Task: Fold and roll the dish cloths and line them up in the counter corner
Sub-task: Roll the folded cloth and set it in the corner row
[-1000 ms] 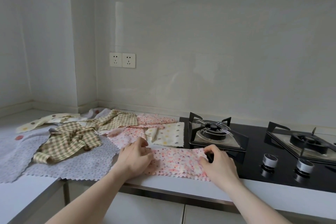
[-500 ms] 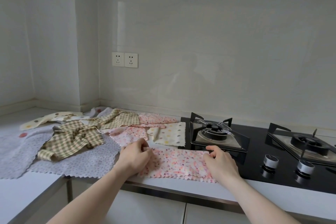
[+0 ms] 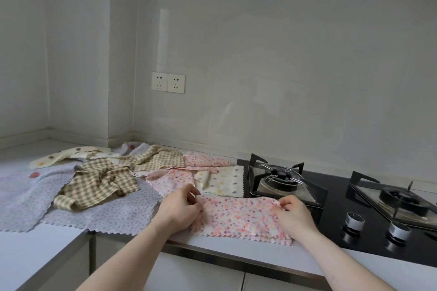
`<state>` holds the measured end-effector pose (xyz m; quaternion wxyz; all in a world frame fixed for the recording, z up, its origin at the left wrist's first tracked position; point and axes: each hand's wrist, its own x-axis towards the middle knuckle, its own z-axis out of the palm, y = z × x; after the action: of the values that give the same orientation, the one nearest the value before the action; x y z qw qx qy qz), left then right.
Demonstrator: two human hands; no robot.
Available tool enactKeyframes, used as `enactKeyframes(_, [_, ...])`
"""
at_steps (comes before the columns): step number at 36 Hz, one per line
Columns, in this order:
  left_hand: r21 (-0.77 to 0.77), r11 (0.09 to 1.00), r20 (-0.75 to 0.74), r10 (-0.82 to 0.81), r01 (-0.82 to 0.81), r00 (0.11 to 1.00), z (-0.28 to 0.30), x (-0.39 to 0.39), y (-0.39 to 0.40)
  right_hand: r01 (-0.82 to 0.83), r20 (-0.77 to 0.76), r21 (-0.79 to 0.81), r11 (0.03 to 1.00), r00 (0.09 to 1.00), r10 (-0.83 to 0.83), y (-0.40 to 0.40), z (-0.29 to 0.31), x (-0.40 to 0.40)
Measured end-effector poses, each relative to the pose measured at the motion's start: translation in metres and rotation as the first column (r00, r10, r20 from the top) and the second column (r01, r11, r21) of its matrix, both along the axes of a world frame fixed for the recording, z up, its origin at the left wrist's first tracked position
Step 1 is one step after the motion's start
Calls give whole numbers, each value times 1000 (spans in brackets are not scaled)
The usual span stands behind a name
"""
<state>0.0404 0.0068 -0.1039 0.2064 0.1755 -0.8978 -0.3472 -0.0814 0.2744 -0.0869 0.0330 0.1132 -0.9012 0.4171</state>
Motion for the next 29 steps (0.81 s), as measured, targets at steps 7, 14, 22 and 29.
enactKeyframes(7, [42,999,8,-33,32,999,0,1,-2,61,-18,-114,992,998,-63,-3,27,-3])
enactKeyframes(14, [97,995,-5,-30,30,1000,0,1,-3,-4,-24,-121,993,1000,1,-25,59,8])
enactKeyframes(22, [113,993,-15,-44,45,999,2,2,-4,-79,20,-161,984,996,83,-71,62,24])
enactKeyframes(29, [119,992,-24,-36,39,999,1,1,-4,-181,63,-173,968,979,194,-101,50,38])
